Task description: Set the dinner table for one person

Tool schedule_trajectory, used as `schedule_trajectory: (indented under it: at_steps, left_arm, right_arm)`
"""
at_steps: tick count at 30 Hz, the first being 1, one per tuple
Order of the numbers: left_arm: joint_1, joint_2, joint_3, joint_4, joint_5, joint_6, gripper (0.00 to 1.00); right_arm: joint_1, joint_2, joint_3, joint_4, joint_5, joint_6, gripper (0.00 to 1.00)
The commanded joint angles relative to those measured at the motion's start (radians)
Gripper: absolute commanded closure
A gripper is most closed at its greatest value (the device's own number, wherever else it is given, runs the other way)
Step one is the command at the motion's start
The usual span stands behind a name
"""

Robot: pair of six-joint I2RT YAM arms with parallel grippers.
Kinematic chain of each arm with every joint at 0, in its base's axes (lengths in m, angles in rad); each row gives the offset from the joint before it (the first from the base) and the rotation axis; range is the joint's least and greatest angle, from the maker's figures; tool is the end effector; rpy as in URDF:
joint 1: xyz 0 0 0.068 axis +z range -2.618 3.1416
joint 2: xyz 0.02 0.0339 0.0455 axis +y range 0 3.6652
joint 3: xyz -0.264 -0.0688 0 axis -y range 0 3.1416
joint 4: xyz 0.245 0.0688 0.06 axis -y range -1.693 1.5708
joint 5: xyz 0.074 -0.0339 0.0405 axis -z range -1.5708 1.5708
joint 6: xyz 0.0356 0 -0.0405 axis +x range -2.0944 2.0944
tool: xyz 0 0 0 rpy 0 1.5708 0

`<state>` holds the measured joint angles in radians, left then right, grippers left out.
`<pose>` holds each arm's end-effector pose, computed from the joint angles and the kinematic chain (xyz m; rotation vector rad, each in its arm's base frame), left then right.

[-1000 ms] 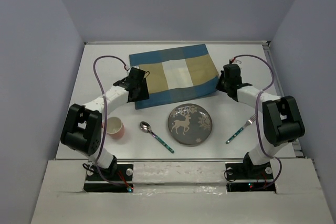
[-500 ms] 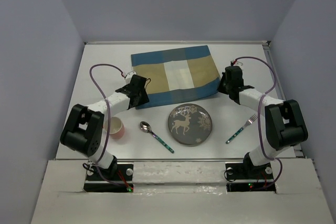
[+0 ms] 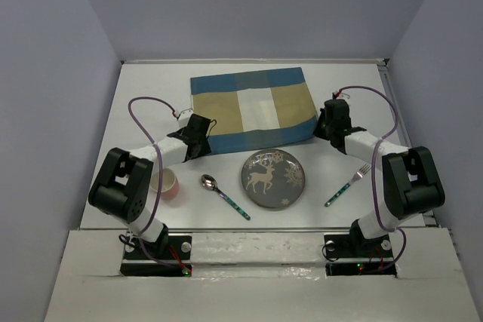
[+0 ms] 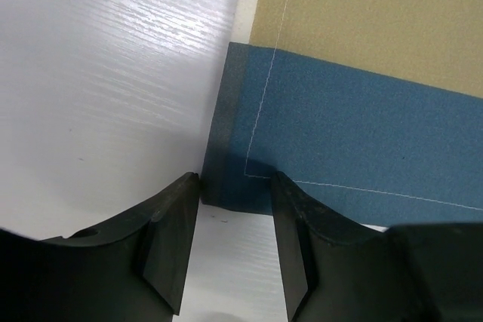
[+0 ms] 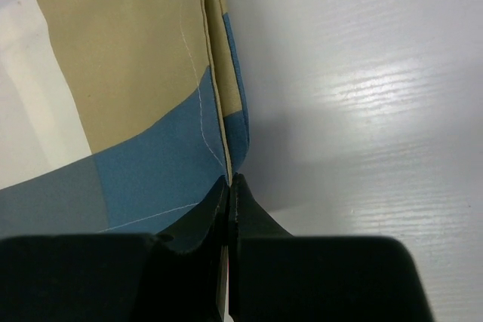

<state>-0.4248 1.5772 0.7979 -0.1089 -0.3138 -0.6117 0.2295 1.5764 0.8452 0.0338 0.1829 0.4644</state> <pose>0.2835 -0.1162 0.1643 -0.3581 2.3762 -0.0924 0.3204 0.0682 0.1885 0.3605 2.2305 0.1636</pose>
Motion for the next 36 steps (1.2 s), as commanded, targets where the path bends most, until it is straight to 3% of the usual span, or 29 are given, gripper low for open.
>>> schedule_trajectory:
  at_steps: [1,8,9,11,17,18,22,28,36]
  left_arm:
    - [-0.002,-0.006,-0.040,0.023,-0.047,-0.013,0.43]
    - [-0.002,0.060,-0.015,0.063,-0.059,-0.016,0.48]
    - [-0.002,0.053,-0.020,0.075,-0.071,-0.017,0.61]
    - [0.000,0.041,-0.034,0.090,-0.079,-0.023,0.74]
    - [0.000,0.014,-0.057,0.165,-0.102,-0.017,0.92]
    - [-0.002,0.007,-0.058,0.179,-0.102,-0.008,0.99]
    - [0.000,-0.043,-0.025,0.236,-0.097,0.036,1.00]
    - [-0.002,-0.108,0.295,0.242,-0.093,0.150,1.00]
    - [-0.002,-0.272,0.491,0.233,-0.054,0.202,1.00]
  right_arm:
    - [-0.005,-0.049,-0.034,0.034,-0.002,0.014,1.00]
    - [-0.005,-0.059,-0.047,0.034,-0.003,0.014,1.00]
    - [-0.005,-0.061,-0.047,0.034,0.000,0.014,1.00]
    - [-0.005,-0.061,-0.044,0.035,0.000,0.013,1.00]
    - [-0.005,-0.058,-0.029,0.034,-0.008,0.010,1.00]
    - [-0.005,-0.056,-0.026,0.035,-0.011,0.010,1.00]
    - [-0.005,-0.049,0.023,0.035,0.010,0.005,1.00]
    - [-0.005,-0.024,0.231,0.019,-0.008,-0.027,1.00]
    - [-0.005,-0.246,0.365,-0.026,-0.051,-0.076,1.00]
